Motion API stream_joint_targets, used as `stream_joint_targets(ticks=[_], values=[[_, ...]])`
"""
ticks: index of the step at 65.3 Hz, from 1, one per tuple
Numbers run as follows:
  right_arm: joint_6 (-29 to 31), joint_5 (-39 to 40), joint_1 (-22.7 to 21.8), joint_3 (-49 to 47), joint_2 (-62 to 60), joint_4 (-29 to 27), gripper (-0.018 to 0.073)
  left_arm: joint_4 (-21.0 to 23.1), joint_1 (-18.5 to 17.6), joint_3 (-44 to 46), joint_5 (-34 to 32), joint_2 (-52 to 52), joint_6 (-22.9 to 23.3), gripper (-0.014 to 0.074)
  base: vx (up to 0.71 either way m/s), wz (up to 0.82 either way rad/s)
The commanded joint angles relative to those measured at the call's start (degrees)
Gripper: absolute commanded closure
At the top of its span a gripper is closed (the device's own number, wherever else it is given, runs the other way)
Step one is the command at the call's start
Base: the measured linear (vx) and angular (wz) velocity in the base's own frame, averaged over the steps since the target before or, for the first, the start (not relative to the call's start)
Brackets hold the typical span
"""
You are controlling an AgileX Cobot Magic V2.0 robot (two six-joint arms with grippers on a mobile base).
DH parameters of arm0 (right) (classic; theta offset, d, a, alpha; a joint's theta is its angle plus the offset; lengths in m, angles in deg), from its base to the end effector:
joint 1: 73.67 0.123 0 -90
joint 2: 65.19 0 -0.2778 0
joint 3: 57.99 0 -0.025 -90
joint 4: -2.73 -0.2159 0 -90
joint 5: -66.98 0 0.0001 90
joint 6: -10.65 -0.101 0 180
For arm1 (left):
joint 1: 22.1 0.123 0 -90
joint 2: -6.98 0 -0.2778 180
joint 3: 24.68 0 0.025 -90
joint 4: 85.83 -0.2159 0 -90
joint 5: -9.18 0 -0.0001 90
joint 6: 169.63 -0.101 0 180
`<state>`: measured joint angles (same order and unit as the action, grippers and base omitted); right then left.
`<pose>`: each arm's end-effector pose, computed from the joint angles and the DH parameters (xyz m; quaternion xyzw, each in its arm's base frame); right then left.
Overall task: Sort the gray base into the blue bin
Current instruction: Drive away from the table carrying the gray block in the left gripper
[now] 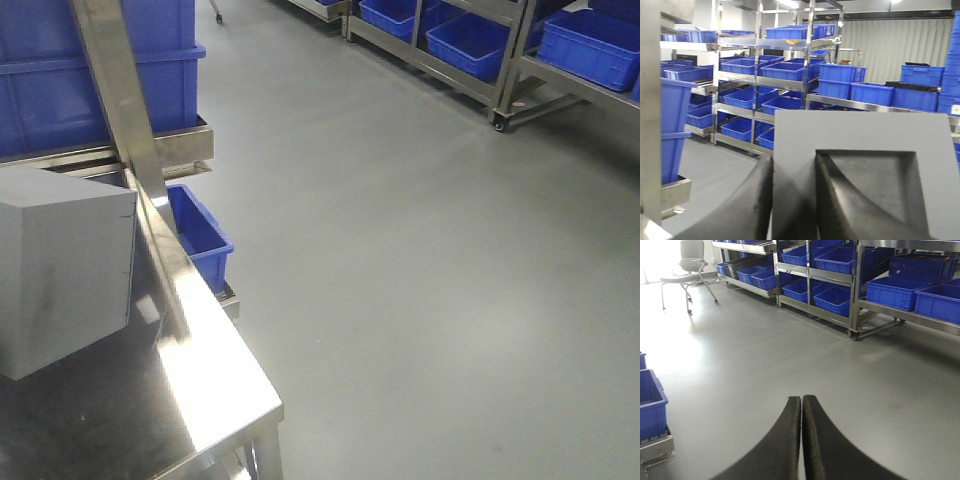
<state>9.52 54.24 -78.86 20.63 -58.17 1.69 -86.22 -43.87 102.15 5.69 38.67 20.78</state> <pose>0.0374 -0.0030 0.1835 0.0471 0.7554 -0.0159 0.6534 0.0708 -0.0283 0.3282 0.0669 0.6485 -0.2078 0.7293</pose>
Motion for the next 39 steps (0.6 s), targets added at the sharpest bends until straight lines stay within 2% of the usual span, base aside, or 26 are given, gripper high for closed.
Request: stream_joint_targets(ticks=[1, 19, 39], values=[[0.44, 4.34, 0.02, 0.09, -0.1, 0.38, 0.0564, 0.4, -0.28, 1.69, -6.02, 0.08, 0.33, 0.0603, 0.0, -0.17], [0.44, 4.34, 0.02, 0.09, -0.1, 0.38, 0.0564, 0.4, -0.28, 1.69, -6.02, 0.08, 0.33, 0.0603, -0.01, -0.29], [0.44, 4.34, 0.02, 0.09, -0.1, 0.38, 0.0564, 0.4, -0.28, 1.69, -6.02, 0.08, 0.33, 0.0603, -0.04, -0.53]])
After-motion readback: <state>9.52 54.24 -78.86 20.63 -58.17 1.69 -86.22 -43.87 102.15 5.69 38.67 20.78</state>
